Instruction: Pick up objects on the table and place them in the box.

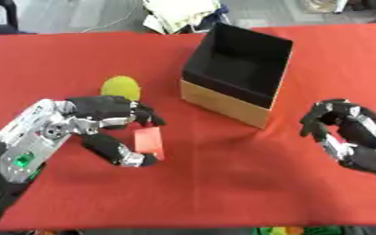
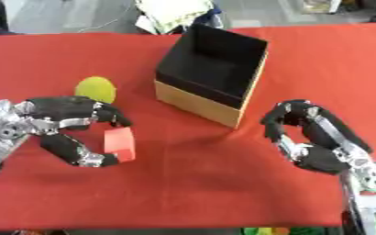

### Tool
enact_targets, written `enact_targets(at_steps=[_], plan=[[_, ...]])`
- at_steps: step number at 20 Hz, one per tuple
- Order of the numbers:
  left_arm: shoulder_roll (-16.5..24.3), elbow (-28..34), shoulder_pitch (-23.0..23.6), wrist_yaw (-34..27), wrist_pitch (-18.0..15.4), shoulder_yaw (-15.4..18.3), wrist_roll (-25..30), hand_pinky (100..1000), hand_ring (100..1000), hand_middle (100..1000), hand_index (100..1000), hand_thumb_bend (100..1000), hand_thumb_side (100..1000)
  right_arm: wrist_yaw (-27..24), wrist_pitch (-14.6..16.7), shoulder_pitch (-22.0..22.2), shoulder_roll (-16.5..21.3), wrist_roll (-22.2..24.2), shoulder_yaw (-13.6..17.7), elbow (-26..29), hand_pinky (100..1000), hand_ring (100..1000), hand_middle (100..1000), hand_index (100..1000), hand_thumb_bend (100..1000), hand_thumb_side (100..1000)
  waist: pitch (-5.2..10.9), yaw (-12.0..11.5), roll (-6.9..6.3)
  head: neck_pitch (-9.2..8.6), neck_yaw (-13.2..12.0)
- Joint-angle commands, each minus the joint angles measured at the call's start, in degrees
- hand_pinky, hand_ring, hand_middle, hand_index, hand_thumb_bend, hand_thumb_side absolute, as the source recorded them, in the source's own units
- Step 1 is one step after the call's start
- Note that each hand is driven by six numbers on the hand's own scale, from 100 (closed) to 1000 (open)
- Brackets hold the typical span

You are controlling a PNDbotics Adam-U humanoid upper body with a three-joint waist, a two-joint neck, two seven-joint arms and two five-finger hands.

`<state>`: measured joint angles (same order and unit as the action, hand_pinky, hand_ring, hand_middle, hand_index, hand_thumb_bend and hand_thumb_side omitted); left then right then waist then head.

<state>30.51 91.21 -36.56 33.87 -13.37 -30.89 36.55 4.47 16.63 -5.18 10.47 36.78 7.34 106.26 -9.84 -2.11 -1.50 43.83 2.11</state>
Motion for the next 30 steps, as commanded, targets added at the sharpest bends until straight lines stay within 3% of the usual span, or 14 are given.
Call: enact_targets(at_steps=[1,14,30], plan=[[0.3,0.4,-1.1,0.4,0.5,1.1,-1.1,756,758,786,944,406,911,0.1,0.2,-0.3,0.9,0.2,0.0,0.6,520,495,464,629,100,470,0.83,0.0,0.11,0.29,-0.1],[0.1,-0.7,-1.2,3.5,0.6,1.3,-1.8,811,850,879,964,456,913,0.1,0.1,-0.4,0.8,0.3,0.1,0.5,520,495,464,629,100,470,0.72,0.1,0.00,0.29,-0.1],[-1.2,-5.2,-1.6,7.6,-0.3,0.9,-2.5,778,819,840,957,477,924,0.0,0.1,-0.5,0.9,0.4,0.1,0.5,521,496,464,629,100,470,0.60,-0.2,-0.13,0.29,0.0]])
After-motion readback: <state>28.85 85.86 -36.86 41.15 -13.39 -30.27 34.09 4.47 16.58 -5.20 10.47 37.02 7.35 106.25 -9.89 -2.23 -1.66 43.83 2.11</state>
